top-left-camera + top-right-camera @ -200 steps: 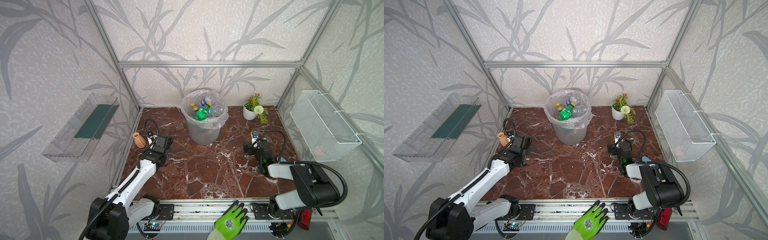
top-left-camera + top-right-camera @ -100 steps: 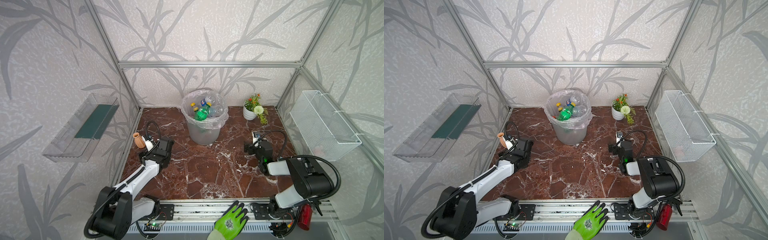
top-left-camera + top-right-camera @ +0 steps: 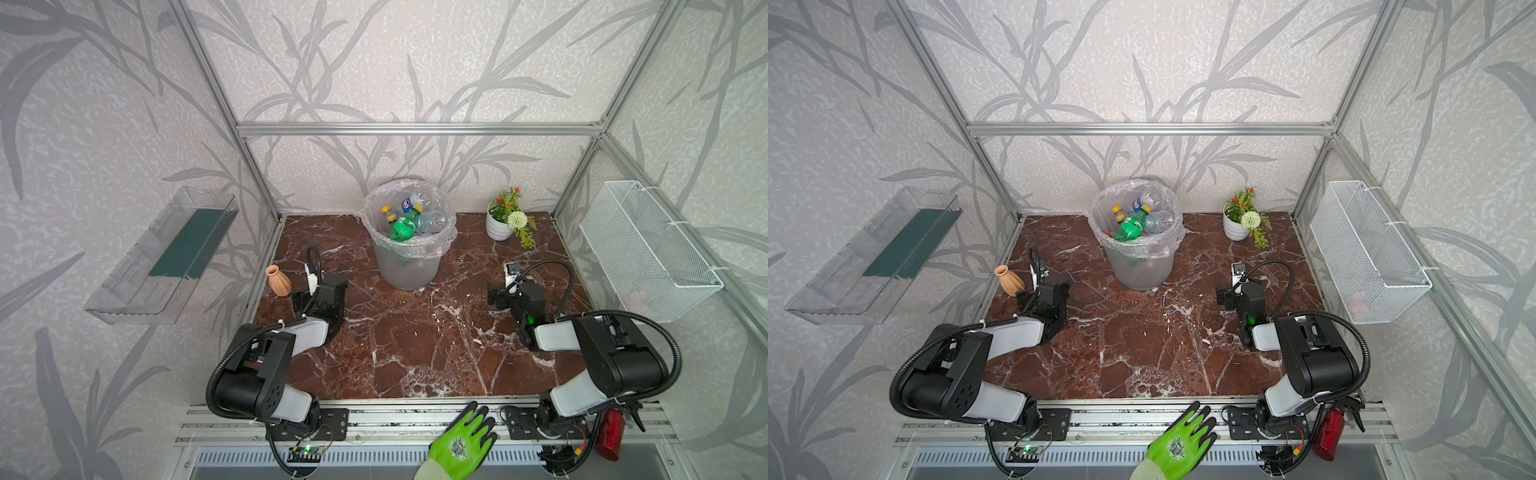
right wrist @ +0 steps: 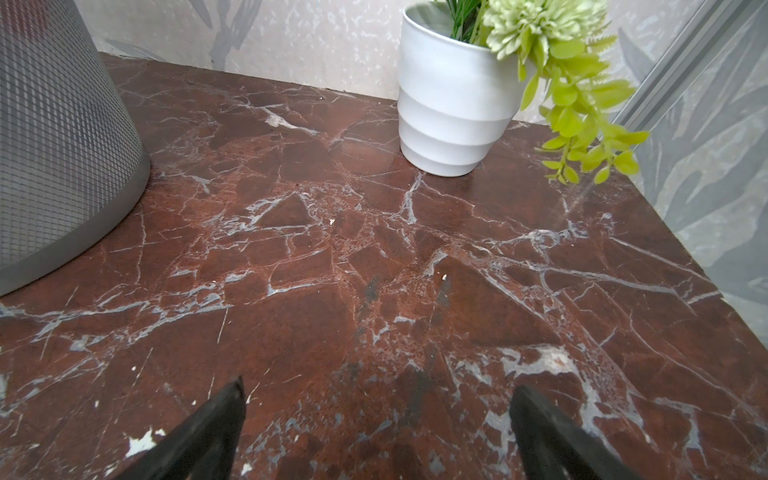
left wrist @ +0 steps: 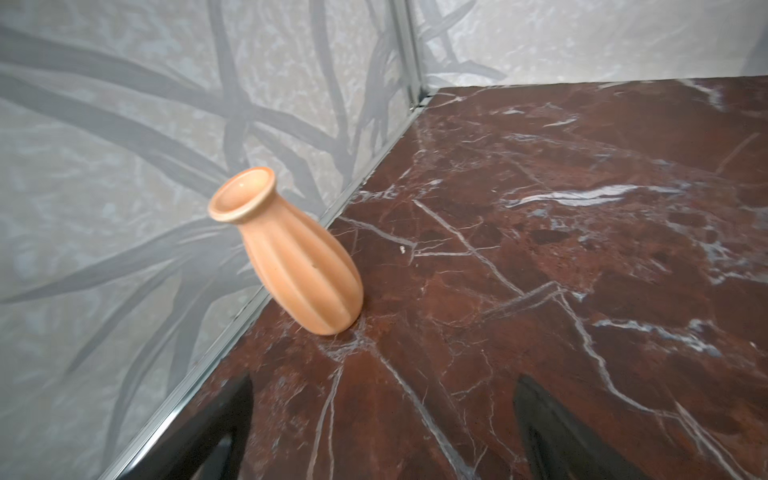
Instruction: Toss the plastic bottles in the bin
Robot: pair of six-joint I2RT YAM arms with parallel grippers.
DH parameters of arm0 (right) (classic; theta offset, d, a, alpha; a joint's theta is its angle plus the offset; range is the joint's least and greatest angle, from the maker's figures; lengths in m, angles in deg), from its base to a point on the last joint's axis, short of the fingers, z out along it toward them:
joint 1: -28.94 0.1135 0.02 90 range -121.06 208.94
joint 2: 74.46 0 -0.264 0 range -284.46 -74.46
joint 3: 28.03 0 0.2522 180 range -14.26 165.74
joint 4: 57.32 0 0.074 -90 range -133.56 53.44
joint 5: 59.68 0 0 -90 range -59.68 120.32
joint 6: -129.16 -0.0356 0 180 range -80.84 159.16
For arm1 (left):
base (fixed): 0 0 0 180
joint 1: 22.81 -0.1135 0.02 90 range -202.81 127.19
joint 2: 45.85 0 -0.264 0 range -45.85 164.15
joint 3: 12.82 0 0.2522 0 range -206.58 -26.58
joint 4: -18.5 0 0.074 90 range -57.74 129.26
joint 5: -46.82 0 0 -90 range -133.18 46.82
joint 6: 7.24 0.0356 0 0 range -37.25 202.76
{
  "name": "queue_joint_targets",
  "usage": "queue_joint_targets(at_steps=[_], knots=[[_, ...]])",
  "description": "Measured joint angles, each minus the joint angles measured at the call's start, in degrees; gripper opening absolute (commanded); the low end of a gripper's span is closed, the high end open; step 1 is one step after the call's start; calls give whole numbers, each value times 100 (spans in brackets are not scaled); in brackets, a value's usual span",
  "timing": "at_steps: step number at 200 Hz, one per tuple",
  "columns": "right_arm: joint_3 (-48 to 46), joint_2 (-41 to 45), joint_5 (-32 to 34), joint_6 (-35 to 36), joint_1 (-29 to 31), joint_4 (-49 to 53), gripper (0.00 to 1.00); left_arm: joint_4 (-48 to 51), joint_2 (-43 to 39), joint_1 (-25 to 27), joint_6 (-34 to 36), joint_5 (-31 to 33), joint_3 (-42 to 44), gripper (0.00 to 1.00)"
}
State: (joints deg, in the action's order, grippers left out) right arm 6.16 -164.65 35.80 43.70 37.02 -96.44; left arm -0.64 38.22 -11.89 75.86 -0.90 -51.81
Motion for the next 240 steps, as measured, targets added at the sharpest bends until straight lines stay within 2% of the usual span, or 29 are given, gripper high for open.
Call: queue_joint_targets(at_steps=[19,36,69,114,240], knots=[[0,0,-2,0,0,0,99,-433,59,-551,127,-944,262,91],[0,0,-2,0,0,0,99,-946,306,-955,164,-1720,269,92],[2,0,-2,0,0,0,99,-1095,352,-1056,205,-2446,251,99],[4,0,-2,0,0,-2,99,-1130,350,-1056,199,-2741,245,99],[2,0,0,0,0,-2,99,-1130,350,-1056,199,-2828,245,99]])
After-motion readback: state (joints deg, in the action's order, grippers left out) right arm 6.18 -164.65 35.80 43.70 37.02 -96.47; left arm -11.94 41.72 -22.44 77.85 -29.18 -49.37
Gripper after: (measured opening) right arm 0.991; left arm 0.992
